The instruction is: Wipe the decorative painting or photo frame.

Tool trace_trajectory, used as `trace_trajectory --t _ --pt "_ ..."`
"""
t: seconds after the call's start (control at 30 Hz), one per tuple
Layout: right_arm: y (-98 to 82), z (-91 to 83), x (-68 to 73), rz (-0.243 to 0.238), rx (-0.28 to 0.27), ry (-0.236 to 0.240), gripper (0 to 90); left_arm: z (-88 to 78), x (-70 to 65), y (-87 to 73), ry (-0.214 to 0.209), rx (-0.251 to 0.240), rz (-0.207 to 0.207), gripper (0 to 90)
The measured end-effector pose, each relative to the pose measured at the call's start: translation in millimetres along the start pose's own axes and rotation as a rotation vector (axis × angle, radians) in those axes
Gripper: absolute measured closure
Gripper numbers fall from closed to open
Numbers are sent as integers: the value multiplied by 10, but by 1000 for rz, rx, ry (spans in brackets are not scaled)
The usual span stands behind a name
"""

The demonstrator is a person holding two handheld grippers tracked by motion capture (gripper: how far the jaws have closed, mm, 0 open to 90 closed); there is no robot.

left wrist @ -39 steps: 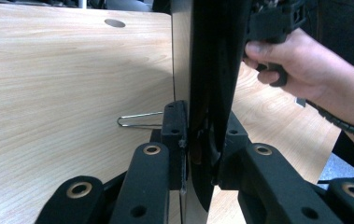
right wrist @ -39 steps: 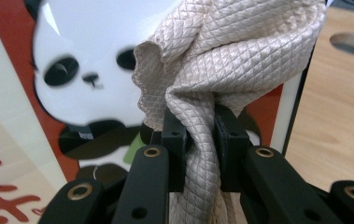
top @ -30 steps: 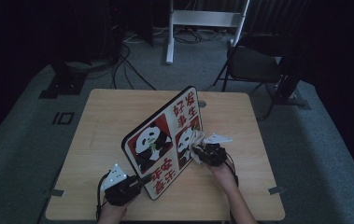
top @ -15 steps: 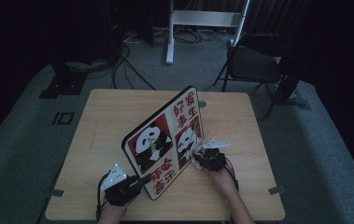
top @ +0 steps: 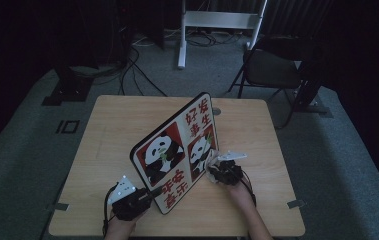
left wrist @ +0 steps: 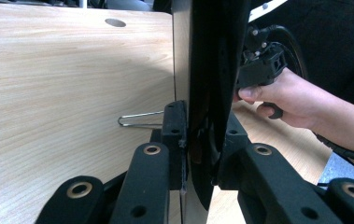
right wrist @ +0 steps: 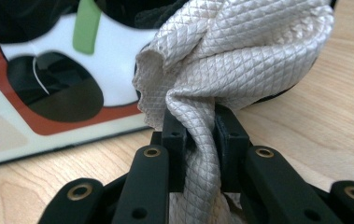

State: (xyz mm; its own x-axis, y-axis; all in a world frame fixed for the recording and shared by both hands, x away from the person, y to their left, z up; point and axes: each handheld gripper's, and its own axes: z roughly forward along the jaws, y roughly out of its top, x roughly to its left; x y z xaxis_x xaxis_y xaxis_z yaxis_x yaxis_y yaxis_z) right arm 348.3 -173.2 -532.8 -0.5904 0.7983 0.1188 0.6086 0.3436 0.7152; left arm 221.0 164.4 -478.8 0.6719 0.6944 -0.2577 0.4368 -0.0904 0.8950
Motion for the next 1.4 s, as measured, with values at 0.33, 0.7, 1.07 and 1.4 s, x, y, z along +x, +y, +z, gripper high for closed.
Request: trace_trajectory --t 0.33,0.7,1.07,1.4 --pt "280 -346 1 -3 -121 1 771 3 7 2 -3 -1 -2 789" --pt "814 -768 152 -58 -277 6 771 5 -2 2 4 -2 3 789" --pt "1294 -1019 435 -125 -387 48 771 5 2 3 3 -1 5 789" --pt "1617 -1158 674 -178 -450 72 771 2 5 5 2 3 3 789"
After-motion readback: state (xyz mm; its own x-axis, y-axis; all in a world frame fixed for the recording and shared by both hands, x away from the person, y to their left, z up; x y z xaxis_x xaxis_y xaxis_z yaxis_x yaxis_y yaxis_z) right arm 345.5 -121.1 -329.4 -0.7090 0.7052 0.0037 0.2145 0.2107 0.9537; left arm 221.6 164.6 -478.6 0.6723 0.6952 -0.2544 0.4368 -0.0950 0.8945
